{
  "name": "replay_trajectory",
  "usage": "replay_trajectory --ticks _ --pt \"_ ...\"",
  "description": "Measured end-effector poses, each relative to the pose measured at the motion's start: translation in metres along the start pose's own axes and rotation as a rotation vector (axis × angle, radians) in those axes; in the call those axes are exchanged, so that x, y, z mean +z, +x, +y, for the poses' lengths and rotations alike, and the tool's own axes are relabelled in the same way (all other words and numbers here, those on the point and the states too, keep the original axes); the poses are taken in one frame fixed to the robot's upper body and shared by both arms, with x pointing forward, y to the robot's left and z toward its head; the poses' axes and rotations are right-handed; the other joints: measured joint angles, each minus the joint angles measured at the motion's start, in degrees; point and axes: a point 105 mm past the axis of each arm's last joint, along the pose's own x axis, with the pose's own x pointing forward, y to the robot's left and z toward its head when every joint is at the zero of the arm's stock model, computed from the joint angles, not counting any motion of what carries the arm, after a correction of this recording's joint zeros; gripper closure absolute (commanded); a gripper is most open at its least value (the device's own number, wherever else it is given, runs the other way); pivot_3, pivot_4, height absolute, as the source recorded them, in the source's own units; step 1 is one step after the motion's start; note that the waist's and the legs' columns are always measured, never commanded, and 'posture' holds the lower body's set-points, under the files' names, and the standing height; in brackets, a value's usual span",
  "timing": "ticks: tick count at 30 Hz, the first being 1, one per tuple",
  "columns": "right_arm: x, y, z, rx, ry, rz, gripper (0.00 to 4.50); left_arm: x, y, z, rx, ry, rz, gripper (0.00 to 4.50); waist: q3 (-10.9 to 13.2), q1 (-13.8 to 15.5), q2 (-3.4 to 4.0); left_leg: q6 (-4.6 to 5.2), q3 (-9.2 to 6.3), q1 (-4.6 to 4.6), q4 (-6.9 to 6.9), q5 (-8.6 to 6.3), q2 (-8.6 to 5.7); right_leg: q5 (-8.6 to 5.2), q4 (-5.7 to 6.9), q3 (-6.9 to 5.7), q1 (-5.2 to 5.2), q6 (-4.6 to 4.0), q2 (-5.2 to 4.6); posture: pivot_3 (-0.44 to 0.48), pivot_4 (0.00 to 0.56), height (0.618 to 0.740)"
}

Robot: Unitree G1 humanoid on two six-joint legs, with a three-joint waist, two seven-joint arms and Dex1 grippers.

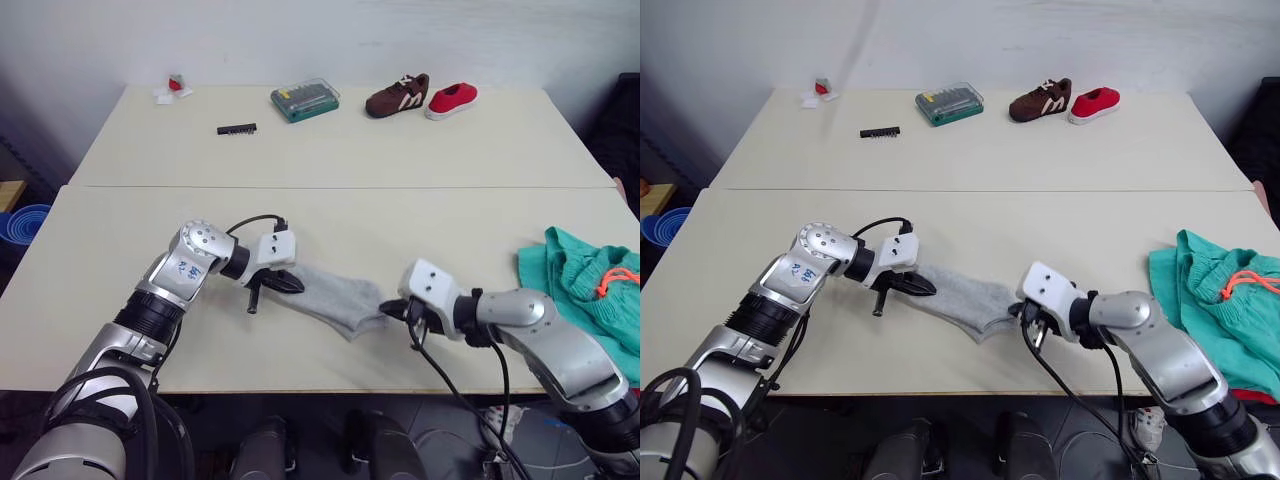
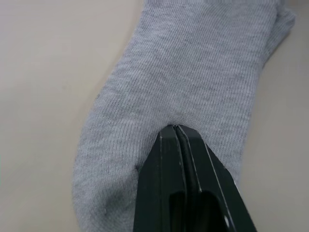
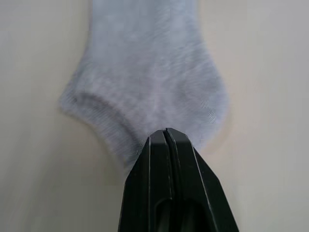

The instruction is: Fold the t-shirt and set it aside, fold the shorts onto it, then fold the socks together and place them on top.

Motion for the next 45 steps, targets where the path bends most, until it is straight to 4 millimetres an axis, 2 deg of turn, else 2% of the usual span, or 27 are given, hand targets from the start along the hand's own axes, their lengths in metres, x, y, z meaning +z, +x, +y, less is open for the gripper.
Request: replay_trajectory --ticks 2,4,6,9,12,17,20,22,24,26,28,30,32,34,39,41,45 --pt "0.02 0.008 0.0 0.009 -0.006 -0.068 4.5 -0.001 0.001 -0.001 0.008 -0.024 -0.018 4.44 0.0 -0.32 0.0 0.0 0.0 0.0 0.0 0.0 -0.01 0.0 0.0 -0.01 0.0 0.0 0.0 0.0 0.15 0.74" --pt "0.032 0.025 0.001 0.026 -0.03 -0.093 4.5 -0.001 0.002 -0.004 0.018 -0.029 -0.031 4.44 -0.01 -0.43 -0.01 0.0 0.0 0.0 0.01 0.0 -0.02 0.0 0.0 -0.02 0.01 0.0 0.0 0.0 0.15 0.74" --pt "0.028 0.038 0.005 0.045 -0.029 -0.081 4.5 0.0 0.004 -0.005 0.026 -0.034 -0.04 4.44 -0.01 -0.1 -0.01 0.01 -0.03 -0.04 0.01 0.01 -0.05 0.0 -0.03 -0.05 0.02 0.01 0.0 0.0 0.15 0.74" --pt "0.003 0.056 0.007 0.043 -0.033 0.004 4.5 0.001 0.006 -0.005 0.046 -0.051 -0.054 4.44 -0.01 -0.06 -0.02 0.09 0.01 -0.07 0.02 0.0 -0.14 0.03 -0.07 -0.03 0.02 0.07 -0.05 0.0 0.15 0.74" --pt "-0.008 0.05 0.006 0.027 -0.107 0.036 4.5 0.001 0.008 -0.004 0.06 -0.07 -0.065 4.44 -0.03 0.18 -0.03 0.15 0.04 -0.03 0.05 -0.02 -0.15 0.09 -0.14 0.0 0.11 0.18 -0.07 0.0 0.15 0.74" --pt "-0.032 0.012 0.005 -0.014 -0.108 0.094 4.5 -0.002 0.006 -0.003 0.069 -0.083 -0.066 4.44 -0.1 0.75 -0.13 0.13 0.02 0.03 0.05 -0.06 -0.08 0.09 -0.15 0.02 0.13 0.18 -0.06 0.0 0.15 0.74" --pt "-0.036 0.001 0.001 -0.042 -0.07 0.1 4.5 -0.004 0.003 -0.002 0.076 -0.087 -0.063 4.44 -0.11 0.55 -0.14 0.11 0.02 0.07 0.01 -0.04 -0.03 0.1 -0.12 0.03 0.12 0.12 -0.05 0.0 0.15 0.74" --pt "-0.029 0.004 -0.001 -0.059 -0.022 0.057 4.5 -0.004 0.001 -0.002 0.082 -0.093 -0.068 4.44 -0.11 0.31 -0.14 0.05 0.01 0.07 -0.01 0.0 0.01 0.12 -0.1 0.02 0.08 0.04 -0.03 0.0 0.15 0.74" --pt "-0.01 0.013 -0.002 -0.062 -0.02 -0.015 4.5 -0.005 -0.001 -0.003 0.081 -0.114 -0.083 4.44 -0.1 -0.17 -0.13 -0.01 0.01 0.02 -0.03 0.05 0.01 0.12 -0.05 0.02 0.01 0.02 -0.03 0.0 0.15 0.74" --pt "0.009 0.02 -0.003 -0.059 -0.046 -0.068 4.5 0.0 -0.002 -0.008 0.051 -0.134 -0.111 4.44 -0.1 -0.43 -0.13 -0.03 0.01 -0.05 -0.05 0.06 0.01 0.11 -0.06 0.0 -0.05 0.0 -0.02 0.0 0.15 0.74" --pt "0.016 0.026 -0.003 -0.048 -0.055 -0.081 4.5 0.008 -0.003 -0.012 0.025 -0.156 -0.142 4.44 -0.1 -0.45 -0.13 -0.04 0.01 -0.09 -0.06 0.05 0.01 0.1 -0.11 -0.03 -0.05 0.0 0.0 0.0 0.15 0.74" --pt "0.008 0.038 0.002 -0.018 -0.04 -0.052 4.5 0.016 -0.005 -0.011 0.029 -0.178 -0.169 4.44 -0.1 -0.3 -0.14 -0.02 -0.01 -0.14 -0.04 0.05 -0.04 0.09 -0.12 -0.06 -0.04 0.02 0.01 0.0 0.15 0.74" --pt "-0.008 0.049 0.007 0.006 -0.027 0.006 4.5 0.022 -0.005 -0.008 0.042 -0.172 -0.178 4.44 -0.1 -0.31 -0.14 0.04 0.02 -0.15 -0.03 0.05 -0.1 0.1 -0.14 -0.04 -0.03 0.04 0.0 0.0 0.15 0.74" --pt "-0.009 0.051 0.007 0.003 -0.056 0.003 4.5 0.024 -0.002 -0.005 0.059 -0.156 -0.169 4.44 -0.1 -0.48 -0.14 0.09 0.13 -0.1 -0.03 0.03 -0.11 0.1 -0.19 0.03 0.01 0.15 -0.01 0.0 0.15 0.74" --pt "-0.015 0.045 0.009 0.002 -0.101 0.023 4.5 0.005 0.011 0.008 0.128 -0.151 -0.071 4.44 -0.14 -0.37 -0.2 0.04 0.05 -0.03 -0.04 0.01 -0.04 0.09 -0.15 0.01 0.02 0.13 0.01 0.0 0.15 0.74" --pt "-0.019 0.037 0.011 -0.002 -0.098 0.031 4.5 -0.001 0.002 0.017 0.182 -0.104 -0.021 4.44 -0.14 -0.39 -0.21 0.01 0.04 0.0 -0.06 -0.01 -0.04 0.08 -0.16 0.02 0.03 0.12 0.0 0.0 0.15 0.74" --pt "-0.024 0.028 0.012 -0.013 -0.064 0.029 4.5 -0.02 -0.034 0.031 0.305 -0.127 0.016 4.44 -0.18 -1.29 -0.22 -0.05 0.07 0.17 -0.17 -0.02 0.06 0.05 -0.08 0.06 0.05 0.01 0.0 0.0 0.15 0.74"
